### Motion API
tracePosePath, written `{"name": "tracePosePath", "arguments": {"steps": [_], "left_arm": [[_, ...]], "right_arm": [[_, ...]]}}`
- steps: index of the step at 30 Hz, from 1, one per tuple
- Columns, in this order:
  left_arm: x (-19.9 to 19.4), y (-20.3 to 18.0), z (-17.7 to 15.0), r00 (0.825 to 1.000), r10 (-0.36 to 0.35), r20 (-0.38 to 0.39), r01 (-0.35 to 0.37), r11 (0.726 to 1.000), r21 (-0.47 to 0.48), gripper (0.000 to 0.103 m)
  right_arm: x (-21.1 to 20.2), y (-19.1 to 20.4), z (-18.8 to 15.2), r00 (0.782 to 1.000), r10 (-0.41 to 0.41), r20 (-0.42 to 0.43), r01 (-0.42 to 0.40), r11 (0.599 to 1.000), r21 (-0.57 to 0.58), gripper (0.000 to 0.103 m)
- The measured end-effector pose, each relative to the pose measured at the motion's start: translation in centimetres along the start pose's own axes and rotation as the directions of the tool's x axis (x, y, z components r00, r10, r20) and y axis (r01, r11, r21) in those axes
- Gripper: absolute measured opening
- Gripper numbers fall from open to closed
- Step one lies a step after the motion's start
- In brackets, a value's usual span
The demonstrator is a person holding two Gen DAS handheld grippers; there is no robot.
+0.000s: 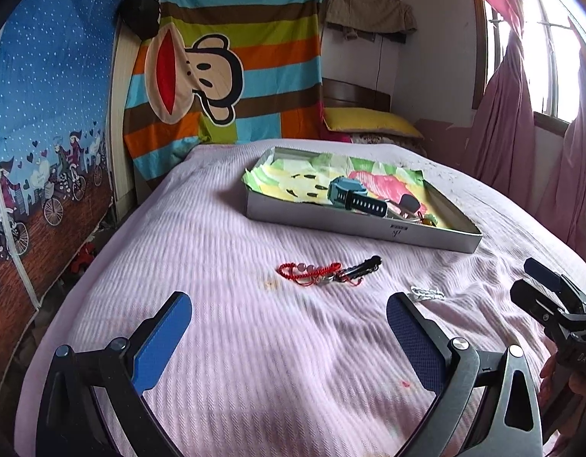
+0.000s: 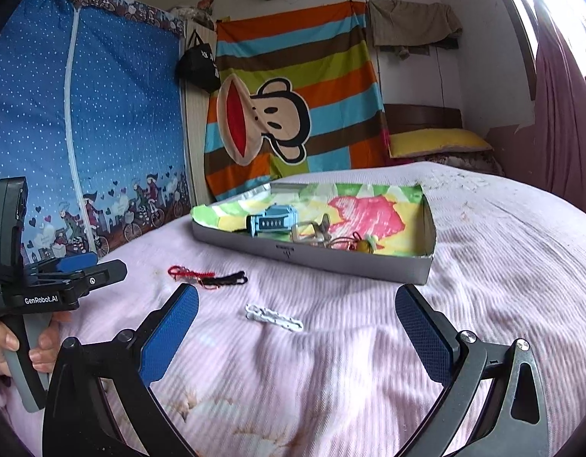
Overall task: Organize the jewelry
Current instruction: 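Withdraw both grippers from the tray toward the remaining jewelry on the bedspread, then grasp the red bead bracelet with the left gripper while the right gripper grasps the silver hair clip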
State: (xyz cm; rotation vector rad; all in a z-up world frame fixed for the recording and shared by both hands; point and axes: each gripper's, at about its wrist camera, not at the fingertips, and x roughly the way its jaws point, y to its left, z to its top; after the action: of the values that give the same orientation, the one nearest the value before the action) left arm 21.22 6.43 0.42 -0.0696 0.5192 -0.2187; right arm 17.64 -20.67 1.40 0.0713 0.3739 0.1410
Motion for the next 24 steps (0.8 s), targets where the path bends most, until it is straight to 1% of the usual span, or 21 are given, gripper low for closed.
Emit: {"name": "tracePosePath", "arguments": {"steps": [6,10,15,18,22,23,24], "left_arm": [[1.3,0.2,0.0,0.998,0.008,-0.060,-0.009,1.000,-0.004,0.103],[2.3,0.2,0.4,0.995,0.013,-0.097,-0.012,1.000,0.006,0.103],[3.6,0.3,1.0,0.990,0.010,-0.140,-0.008,1.000,0.013,0.103],[4.3,0.3,1.4,0.987,-0.001,-0.161,0.003,1.000,0.012,0.103],[5.0,0.6,2.1,0.985,-0.028,-0.168,0.027,1.000,-0.006,0.103],[5.3,0.6,2.4,0.985,-0.035,-0.171,0.034,0.999,-0.006,0.100],[5.5,0.6,2.6,0.984,-0.040,-0.174,0.040,0.999,-0.004,0.094]], "right_arm": [[1.5,-0.2,-0.3,0.998,0.010,-0.064,-0.010,1.000,0.005,0.102],[2.7,-0.6,-0.7,0.993,0.012,-0.120,-0.010,1.000,0.022,0.102],[4.7,-0.7,-0.8,0.978,0.021,-0.208,-0.016,1.000,0.026,0.102],[6.2,-0.4,-0.8,0.964,0.032,-0.265,-0.030,0.999,0.013,0.102],[7.9,0.3,-0.7,0.950,0.048,-0.309,-0.056,0.998,-0.016,0.102],[8.4,0.5,-0.6,0.947,0.057,-0.317,-0.068,0.997,-0.022,0.102],[8.7,0.6,-0.4,0.945,0.063,-0.322,-0.075,0.997,-0.025,0.102]]}}
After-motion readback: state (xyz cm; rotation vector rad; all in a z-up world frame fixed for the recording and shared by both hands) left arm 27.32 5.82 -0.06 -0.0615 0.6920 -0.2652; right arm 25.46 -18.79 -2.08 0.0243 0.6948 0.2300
